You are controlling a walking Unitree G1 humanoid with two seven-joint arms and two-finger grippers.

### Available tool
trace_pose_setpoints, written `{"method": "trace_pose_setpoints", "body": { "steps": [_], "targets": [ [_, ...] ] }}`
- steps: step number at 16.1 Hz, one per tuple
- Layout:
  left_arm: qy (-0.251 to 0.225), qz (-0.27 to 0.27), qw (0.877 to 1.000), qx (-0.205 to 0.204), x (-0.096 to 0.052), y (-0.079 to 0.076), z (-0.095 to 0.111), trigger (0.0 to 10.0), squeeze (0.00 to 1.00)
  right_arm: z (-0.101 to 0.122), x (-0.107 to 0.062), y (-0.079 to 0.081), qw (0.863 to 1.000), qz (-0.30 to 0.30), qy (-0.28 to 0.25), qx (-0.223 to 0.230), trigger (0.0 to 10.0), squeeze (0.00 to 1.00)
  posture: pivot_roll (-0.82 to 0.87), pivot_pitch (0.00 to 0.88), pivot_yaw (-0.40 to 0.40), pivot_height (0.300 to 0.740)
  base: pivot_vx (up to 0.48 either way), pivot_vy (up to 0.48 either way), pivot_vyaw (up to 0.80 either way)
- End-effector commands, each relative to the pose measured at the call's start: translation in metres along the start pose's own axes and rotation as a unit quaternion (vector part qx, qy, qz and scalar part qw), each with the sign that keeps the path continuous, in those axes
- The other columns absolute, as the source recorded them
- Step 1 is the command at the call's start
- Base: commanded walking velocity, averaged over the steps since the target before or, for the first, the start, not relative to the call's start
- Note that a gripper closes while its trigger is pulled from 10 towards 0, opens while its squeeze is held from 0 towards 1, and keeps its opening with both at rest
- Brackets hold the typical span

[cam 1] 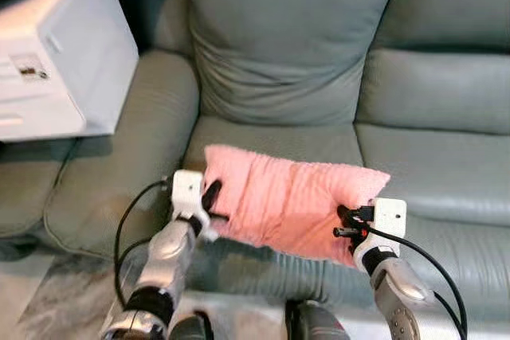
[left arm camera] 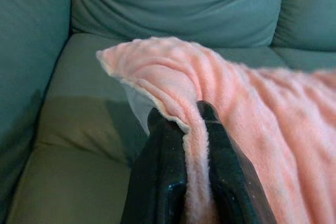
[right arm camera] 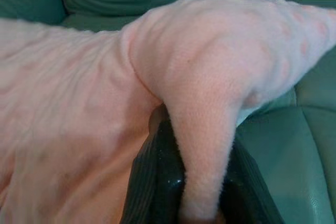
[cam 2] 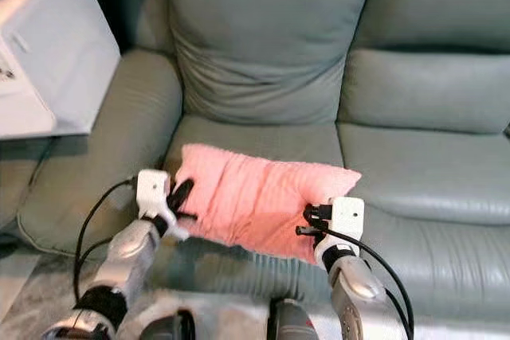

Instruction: Move the pillow to the sofa

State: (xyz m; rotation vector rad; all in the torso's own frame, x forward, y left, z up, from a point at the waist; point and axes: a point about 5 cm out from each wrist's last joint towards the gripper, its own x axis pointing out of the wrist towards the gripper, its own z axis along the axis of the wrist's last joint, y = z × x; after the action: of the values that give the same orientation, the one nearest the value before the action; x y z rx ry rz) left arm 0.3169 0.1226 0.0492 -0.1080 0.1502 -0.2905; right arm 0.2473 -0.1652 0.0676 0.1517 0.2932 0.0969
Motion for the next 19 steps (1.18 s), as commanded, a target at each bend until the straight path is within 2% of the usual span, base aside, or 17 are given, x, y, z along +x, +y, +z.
{"method": "trace_pose_setpoints", "body": {
  "steps": [1, 4, 6, 12, 15, 18, 19],
  "targets": [
    [-0.010, 0.007, 1.000, 0.004, 0.003, -0.002, 0.003, 10.0, 0.00, 0.005, 0.000, 0.001, 1.000, -0.005, -0.012, -0.019, 10.0, 0.00, -0.12, 0.366, 0.029, 0.740, 0.000, 0.000, 0.00],
    [-0.015, 0.032, 0.999, -0.023, 0.006, -0.002, 0.002, 10.0, 0.00, 0.014, 0.009, -0.012, 0.998, -0.016, -0.028, -0.055, 10.0, 0.00, -0.12, 0.373, 0.027, 0.740, 0.000, 0.000, 0.00],
    [-0.014, 0.059, 0.997, -0.041, 0.006, 0.000, 0.000, 10.0, 0.00, 0.020, 0.015, -0.017, 0.998, -0.020, -0.035, -0.054, 10.0, 0.00, -0.13, 0.382, 0.034, 0.740, 0.000, 0.000, 0.00],
    [0.005, 0.124, 0.991, -0.059, 0.002, 0.000, -0.013, 10.0, 0.00, 0.022, 0.038, -0.030, 0.996, -0.036, -0.050, -0.068, 10.0, 0.00, -0.10, 0.419, 0.045, 0.740, 0.000, 0.000, 0.00],
    [0.028, 0.120, 0.991, -0.056, -0.004, -0.011, -0.027, 10.0, 0.00, 0.025, 0.041, -0.040, 0.994, -0.061, -0.055, -0.072, 10.0, 0.00, -0.10, 0.425, 0.051, 0.740, 0.000, 0.000, 0.00],
    [0.034, 0.118, 0.991, -0.062, -0.005, -0.017, -0.032, 10.0, 0.00, 0.025, 0.043, -0.040, 0.993, -0.060, -0.065, -0.077, 10.0, 0.00, -0.10, 0.431, 0.049, 0.740, 0.000, 0.000, 0.00],
    [0.032, 0.116, 0.991, -0.058, -0.004, -0.018, -0.032, 10.0, 0.44, 0.019, 0.042, -0.035, 0.995, -0.046, -0.066, -0.060, 10.0, 0.94, -0.10, 0.431, 0.047, 0.740, 0.000, 0.000, 0.00]
  ]
}}
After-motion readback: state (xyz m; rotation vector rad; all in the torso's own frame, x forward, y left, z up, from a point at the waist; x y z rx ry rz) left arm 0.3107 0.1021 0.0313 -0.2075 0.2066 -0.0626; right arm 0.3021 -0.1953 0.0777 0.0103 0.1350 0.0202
